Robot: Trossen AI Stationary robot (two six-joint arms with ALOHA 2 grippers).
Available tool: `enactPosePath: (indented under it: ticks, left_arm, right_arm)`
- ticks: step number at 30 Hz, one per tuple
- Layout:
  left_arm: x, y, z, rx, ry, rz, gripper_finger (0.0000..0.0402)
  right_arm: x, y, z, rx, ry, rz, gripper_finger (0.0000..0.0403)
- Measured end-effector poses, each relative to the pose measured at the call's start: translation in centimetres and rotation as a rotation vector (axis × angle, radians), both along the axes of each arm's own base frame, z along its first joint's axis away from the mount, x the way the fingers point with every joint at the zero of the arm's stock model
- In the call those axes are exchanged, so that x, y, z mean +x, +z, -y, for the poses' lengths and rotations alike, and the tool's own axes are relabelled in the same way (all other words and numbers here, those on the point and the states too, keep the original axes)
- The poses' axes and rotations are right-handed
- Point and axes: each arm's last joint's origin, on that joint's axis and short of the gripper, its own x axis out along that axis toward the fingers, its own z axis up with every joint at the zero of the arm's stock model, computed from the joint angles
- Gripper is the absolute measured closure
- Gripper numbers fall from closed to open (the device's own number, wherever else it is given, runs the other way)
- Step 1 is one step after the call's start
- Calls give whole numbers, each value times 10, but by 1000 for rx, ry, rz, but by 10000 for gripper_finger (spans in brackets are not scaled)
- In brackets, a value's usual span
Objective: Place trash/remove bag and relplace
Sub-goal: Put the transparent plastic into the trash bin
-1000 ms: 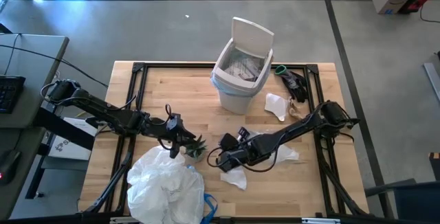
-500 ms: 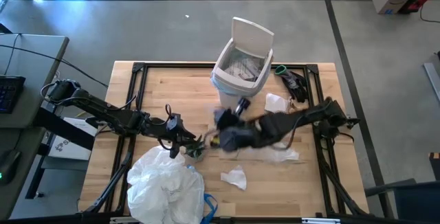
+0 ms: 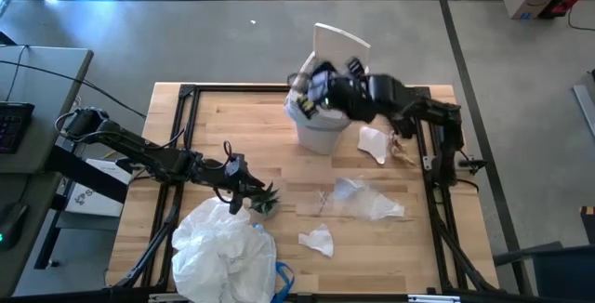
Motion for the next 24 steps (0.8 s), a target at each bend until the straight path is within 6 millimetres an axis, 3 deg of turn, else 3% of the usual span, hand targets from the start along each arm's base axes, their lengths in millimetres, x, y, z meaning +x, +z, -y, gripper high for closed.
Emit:
enactPosePath:
  ticks: [4, 7, 15, 24]
  left_arm:
    - [0, 0, 0, 3, 0, 1, 321]
    - [0, 0, 0, 3, 1, 1, 321]
    - [0, 0, 0, 0, 1, 0, 321]
    - [0, 0, 0, -15, 8, -1, 321]
  right_arm:
    - [-5, -12, 31, 168, -48, 6, 403]
    - [-8, -20, 39, 245, -110, 3, 403]
    - [-10, -23, 35, 256, -86, -47, 390]
    - [-10, -22, 26, 166, -128, -65, 285]
